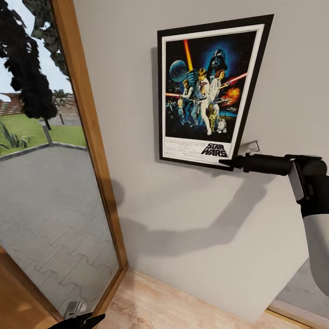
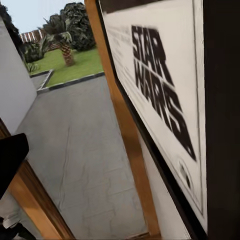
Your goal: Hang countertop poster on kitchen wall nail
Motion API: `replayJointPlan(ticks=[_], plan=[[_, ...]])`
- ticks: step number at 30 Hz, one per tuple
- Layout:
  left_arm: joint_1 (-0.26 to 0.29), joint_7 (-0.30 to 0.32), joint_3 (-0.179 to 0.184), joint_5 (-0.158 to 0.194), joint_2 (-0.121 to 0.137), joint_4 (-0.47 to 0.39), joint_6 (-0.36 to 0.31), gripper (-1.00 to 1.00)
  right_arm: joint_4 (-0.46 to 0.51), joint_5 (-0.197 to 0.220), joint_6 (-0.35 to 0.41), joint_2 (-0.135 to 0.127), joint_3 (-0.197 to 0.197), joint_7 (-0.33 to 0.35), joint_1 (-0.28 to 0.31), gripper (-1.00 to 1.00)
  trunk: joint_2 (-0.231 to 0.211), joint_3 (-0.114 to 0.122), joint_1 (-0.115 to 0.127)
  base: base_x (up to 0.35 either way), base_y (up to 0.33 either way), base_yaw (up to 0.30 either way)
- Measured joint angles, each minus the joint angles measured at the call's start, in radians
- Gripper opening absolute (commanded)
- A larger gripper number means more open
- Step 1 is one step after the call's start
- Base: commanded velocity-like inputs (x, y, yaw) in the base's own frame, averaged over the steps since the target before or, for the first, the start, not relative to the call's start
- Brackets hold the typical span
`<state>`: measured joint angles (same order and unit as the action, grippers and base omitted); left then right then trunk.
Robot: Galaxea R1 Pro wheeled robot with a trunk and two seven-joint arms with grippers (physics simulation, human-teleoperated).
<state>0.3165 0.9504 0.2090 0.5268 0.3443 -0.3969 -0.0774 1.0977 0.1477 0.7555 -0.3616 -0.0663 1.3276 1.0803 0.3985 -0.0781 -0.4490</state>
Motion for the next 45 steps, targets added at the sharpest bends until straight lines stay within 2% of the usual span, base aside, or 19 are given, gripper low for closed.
replayJointPlan(ticks=[5,16,19,27,29,33,37,39,43,45], plan=[[0.000,-0.001,0.000,0.000,0.000,0.001,0.000,1.00,0.000,-0.002,-0.004,0.000,0.000,0.053,0.000,1.00,0.000,0.000,0.000,0.000,0.000,0.000],[0.000,-0.003,0.000,0.000,0.000,0.002,0.000,1.00,0.000,-0.001,-0.008,0.001,-0.001,0.073,0.000,1.00,0.000,0.000,0.000,-0.024,-0.023,0.000],[0.000,-0.003,0.000,0.000,0.000,0.002,0.001,1.00,0.000,0.000,-0.006,0.001,-0.001,0.036,0.000,1.00,0.000,0.000,0.000,-0.087,-0.078,0.000],[0.000,-0.003,0.001,0.000,0.000,0.001,0.001,1.00,0.001,0.002,-0.004,0.001,-0.001,0.015,0.000,1.00,0.000,0.000,0.000,-0.034,-0.017,0.000],[0.000,-0.003,0.001,0.000,0.000,0.001,0.001,1.00,0.000,-0.005,-0.010,0.000,-0.001,-0.011,0.000,1.00,-0.001,0.000,-0.001,-0.209,-0.057,0.000],[0.000,-0.003,0.001,0.000,0.000,0.000,0.001,1.00,-0.001,-0.013,-0.019,0.000,-0.001,-0.013,0.000,1.00,-0.001,0.000,-0.001,-0.275,-0.071,0.000],[0.000,-0.003,0.002,0.000,0.000,0.000,0.001,1.00,0.000,0.001,-0.021,0.000,-0.001,-0.011,-0.003,1.00,-0.001,0.000,-0.001,-0.308,-0.078,0.000],[0.000,-0.003,0.002,0.000,0.000,0.001,0.001,1.00,0.007,0.030,-0.022,0.000,-0.001,-0.010,-0.031,1.00,-0.001,0.000,-0.001,-0.315,-0.080,0.000],[0.000,-0.003,0.002,0.000,0.000,0.001,0.001,1.00,0.013,0.046,-0.025,0.000,-0.002,-0.009,-0.065,1.00,-0.001,0.000,-0.001,-0.247,-0.064,0.000],[0.000,-0.003,0.001,0.000,0.000,0.001,0.000,1.00,0.016,0.054,-0.065,0.000,-0.007,-0.008,-0.133,1.00,-0.001,0.000,-0.001,-0.089,-0.023,0.000]])
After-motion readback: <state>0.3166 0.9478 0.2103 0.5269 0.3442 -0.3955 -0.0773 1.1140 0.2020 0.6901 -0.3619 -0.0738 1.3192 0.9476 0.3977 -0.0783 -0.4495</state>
